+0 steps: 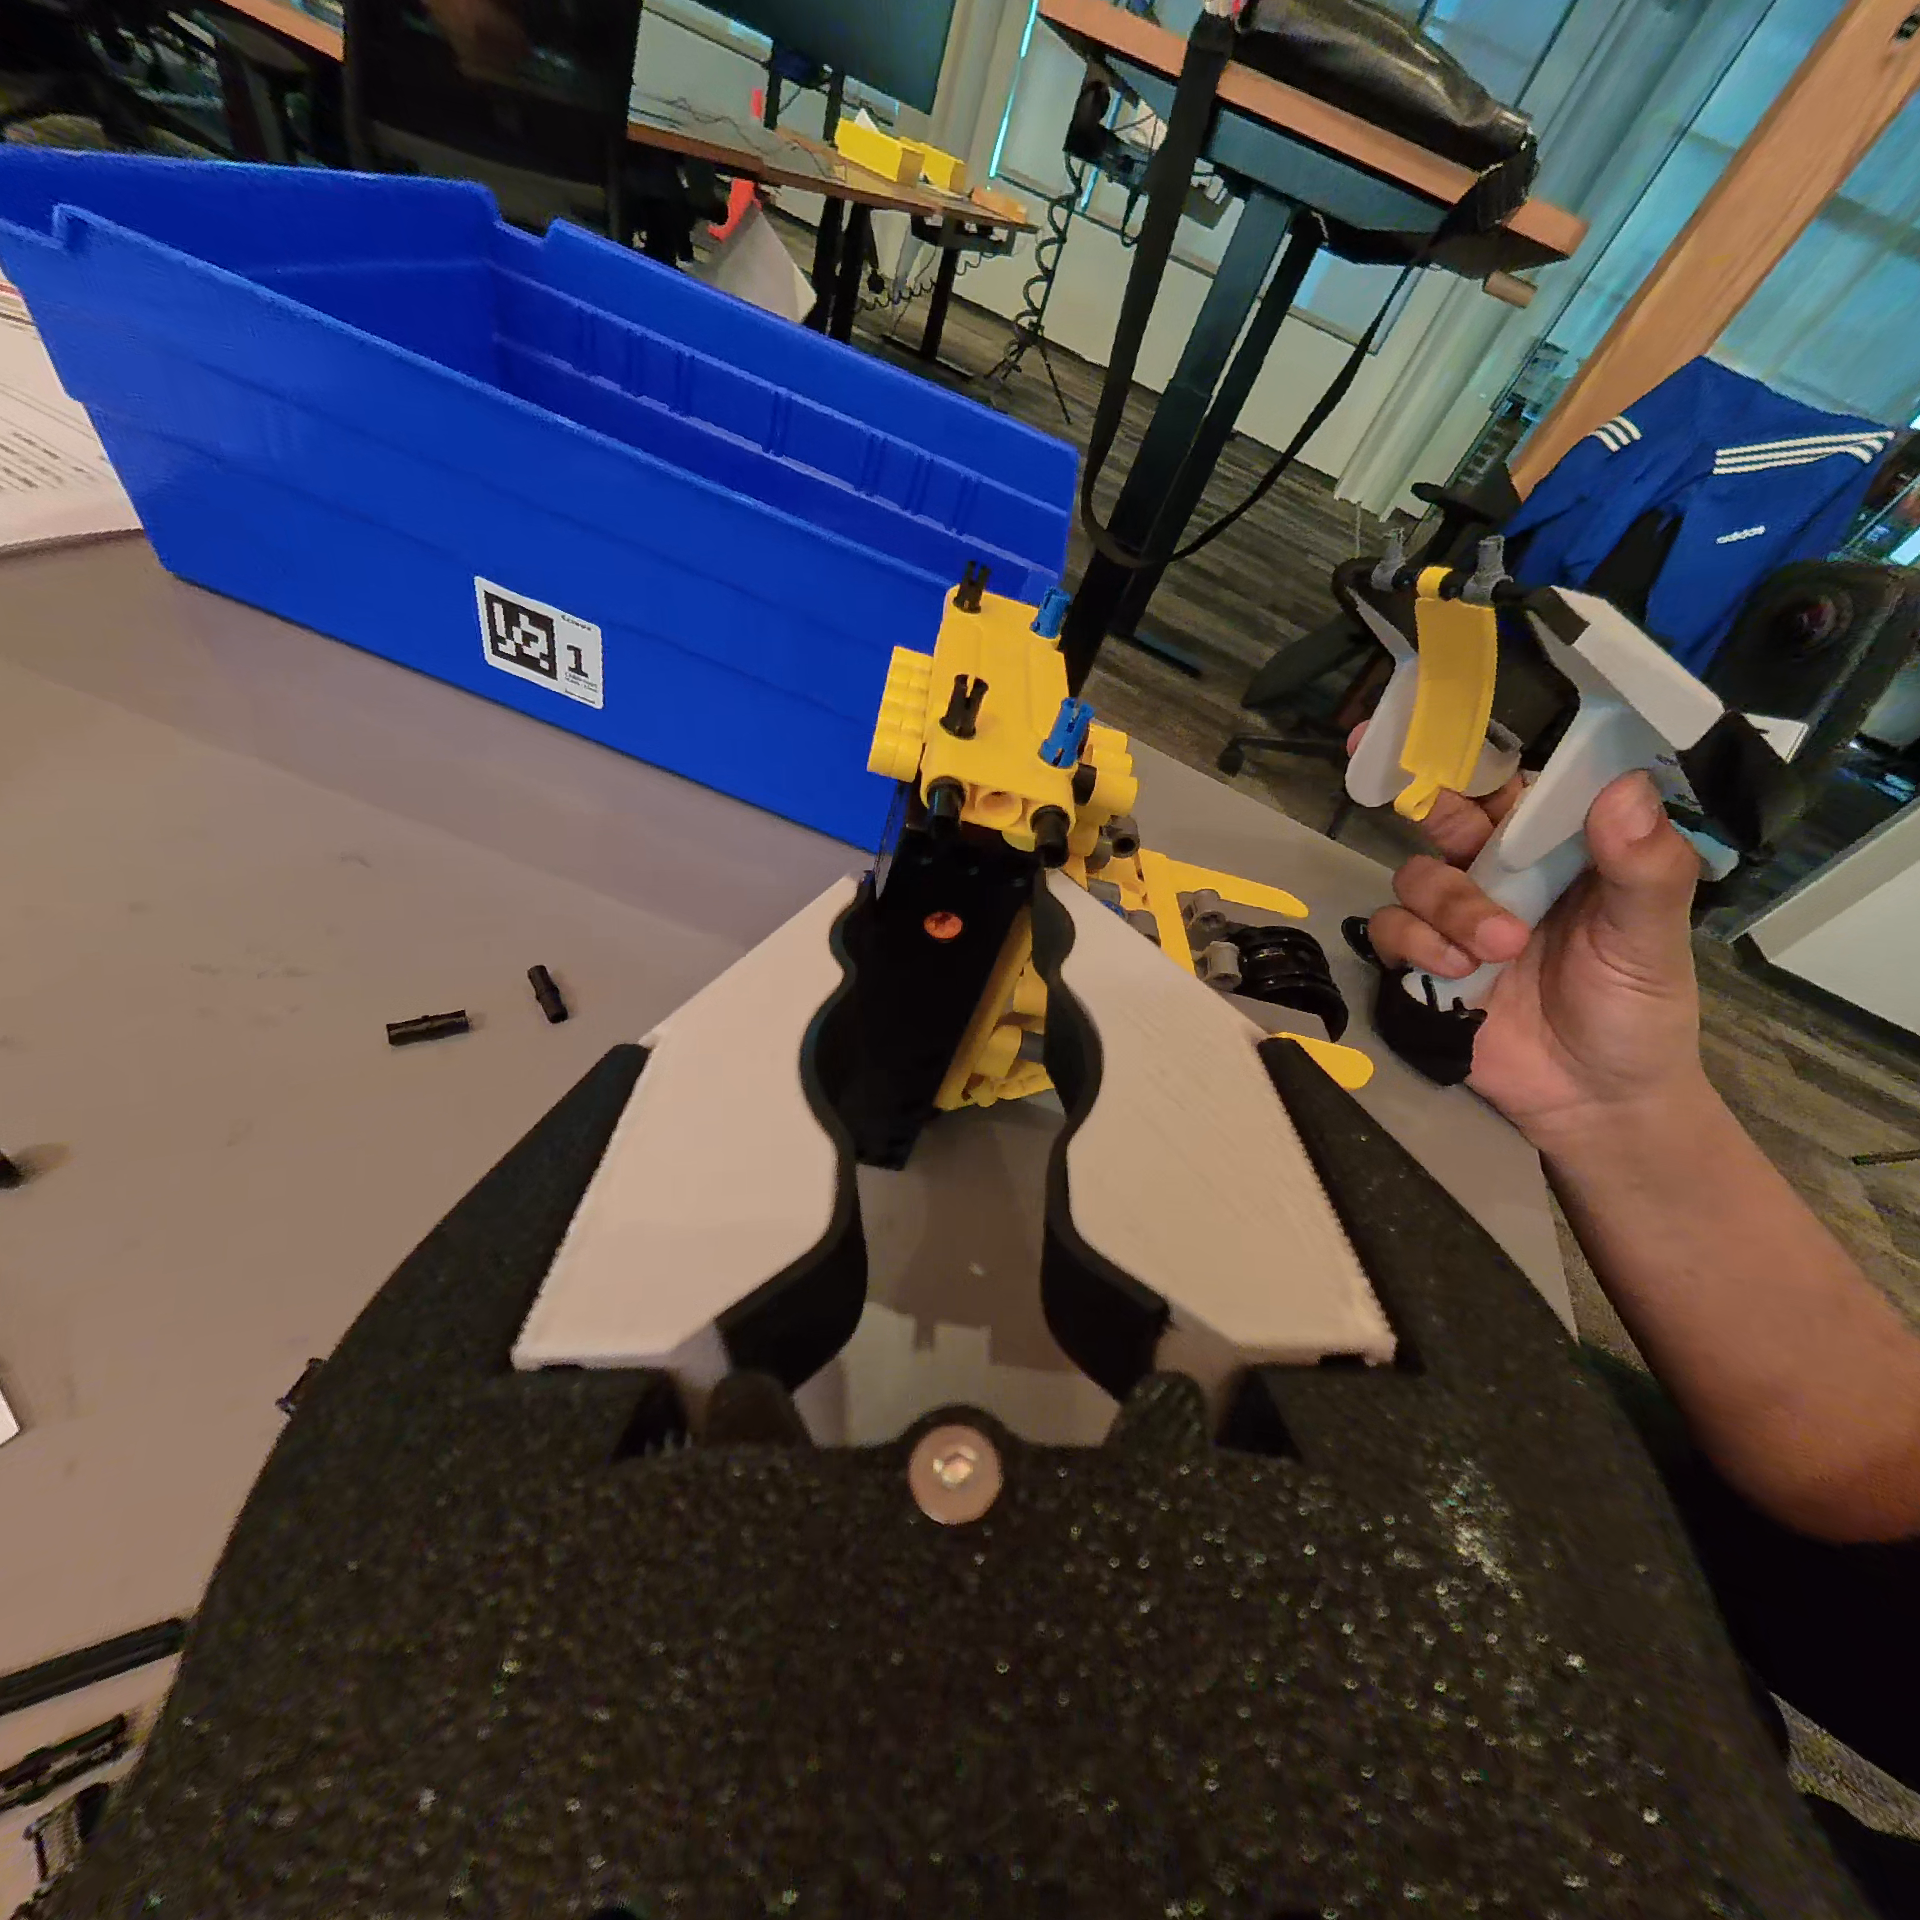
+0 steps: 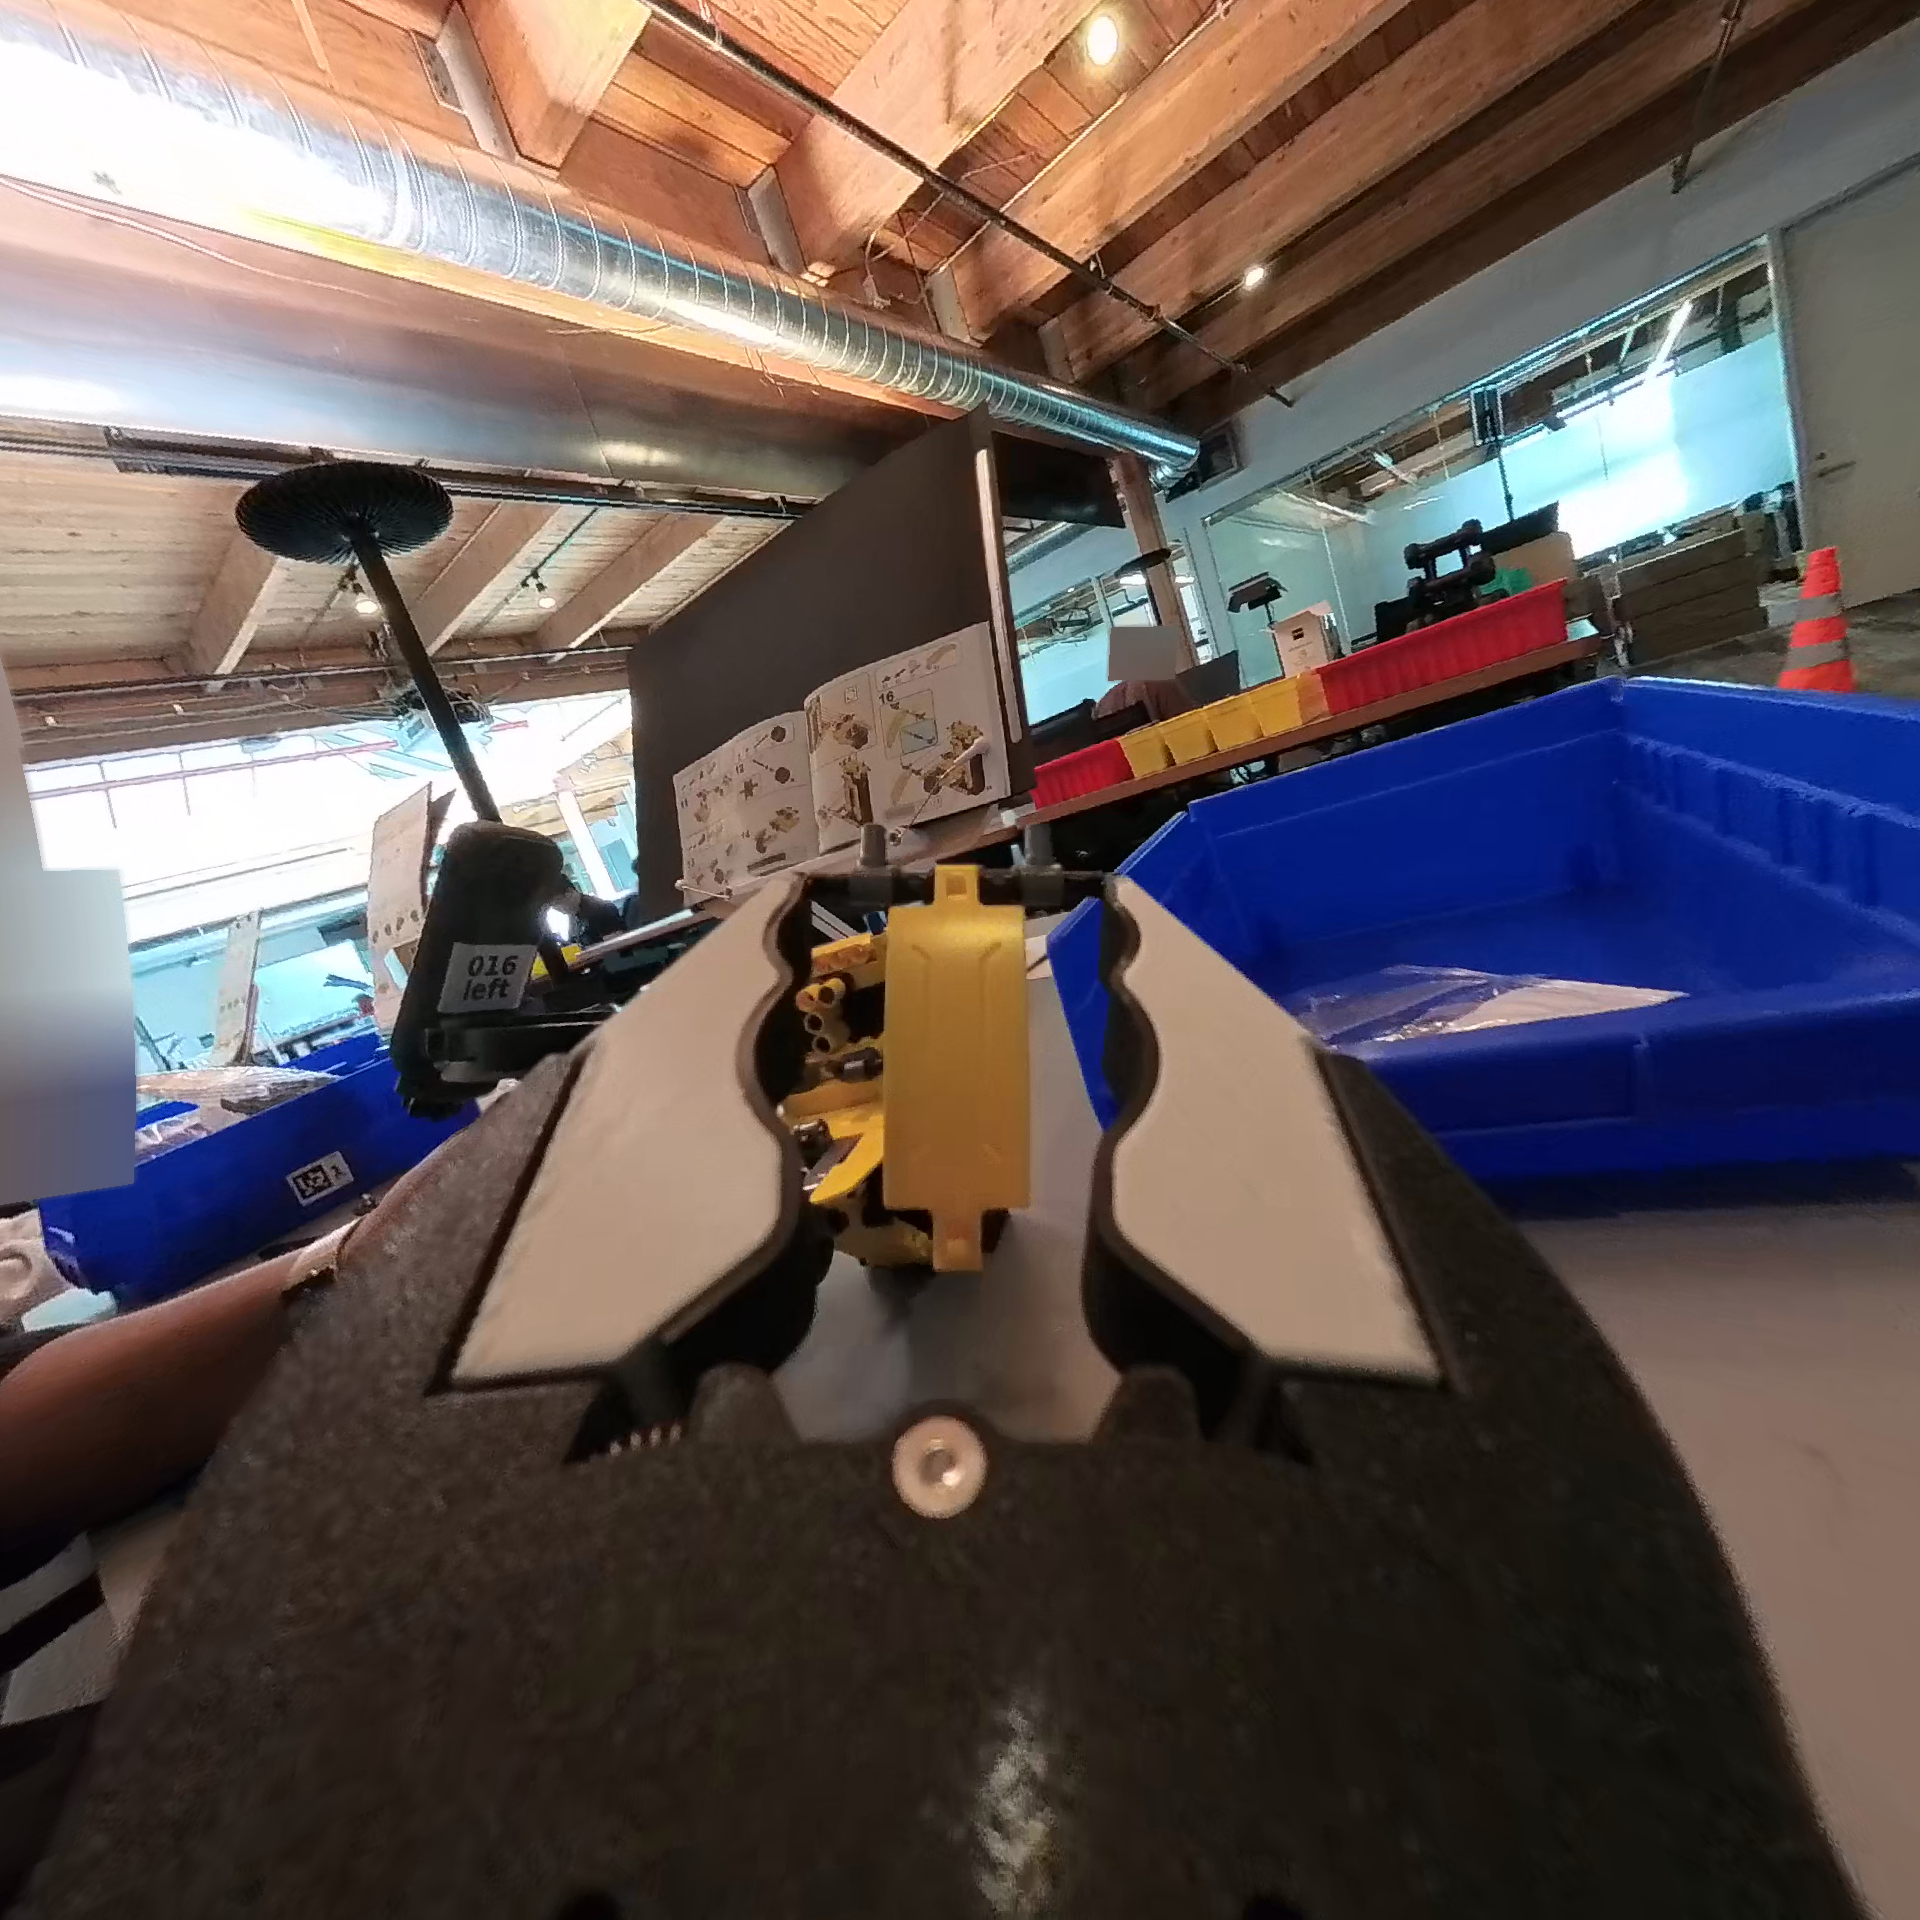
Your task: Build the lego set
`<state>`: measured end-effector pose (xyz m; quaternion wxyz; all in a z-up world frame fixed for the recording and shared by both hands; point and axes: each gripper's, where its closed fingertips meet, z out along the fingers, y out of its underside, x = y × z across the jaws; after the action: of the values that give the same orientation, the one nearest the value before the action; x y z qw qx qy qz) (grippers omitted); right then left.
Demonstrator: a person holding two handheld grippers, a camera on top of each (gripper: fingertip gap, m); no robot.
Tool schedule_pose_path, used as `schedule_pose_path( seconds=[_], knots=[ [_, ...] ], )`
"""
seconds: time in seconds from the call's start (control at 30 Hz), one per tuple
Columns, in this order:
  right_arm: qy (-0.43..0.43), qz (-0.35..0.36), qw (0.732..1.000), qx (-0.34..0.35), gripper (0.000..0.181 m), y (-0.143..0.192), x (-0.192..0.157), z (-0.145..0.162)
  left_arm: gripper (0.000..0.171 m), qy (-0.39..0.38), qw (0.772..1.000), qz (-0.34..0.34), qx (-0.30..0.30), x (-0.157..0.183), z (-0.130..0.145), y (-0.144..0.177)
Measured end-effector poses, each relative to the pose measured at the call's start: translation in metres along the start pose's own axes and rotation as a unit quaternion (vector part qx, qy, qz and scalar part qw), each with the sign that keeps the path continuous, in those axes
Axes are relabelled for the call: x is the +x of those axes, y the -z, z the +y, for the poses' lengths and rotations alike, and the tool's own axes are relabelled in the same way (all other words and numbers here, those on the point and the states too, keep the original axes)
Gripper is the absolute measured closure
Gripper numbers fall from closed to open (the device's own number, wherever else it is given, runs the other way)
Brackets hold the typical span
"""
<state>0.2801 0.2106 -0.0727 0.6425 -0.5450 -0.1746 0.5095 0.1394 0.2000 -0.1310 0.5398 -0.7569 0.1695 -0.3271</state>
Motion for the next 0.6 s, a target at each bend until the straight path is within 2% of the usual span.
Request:
schedule_pose_path(
  seconds=[0.6],
  knots=[
    [-0.01,0.0,1.0,-0.004,0.127,-0.0007,0.0017,0.0016,0.142,0.005,1.0,0.003,0.009,-0.0008,0.0,0.0]
  ],
)
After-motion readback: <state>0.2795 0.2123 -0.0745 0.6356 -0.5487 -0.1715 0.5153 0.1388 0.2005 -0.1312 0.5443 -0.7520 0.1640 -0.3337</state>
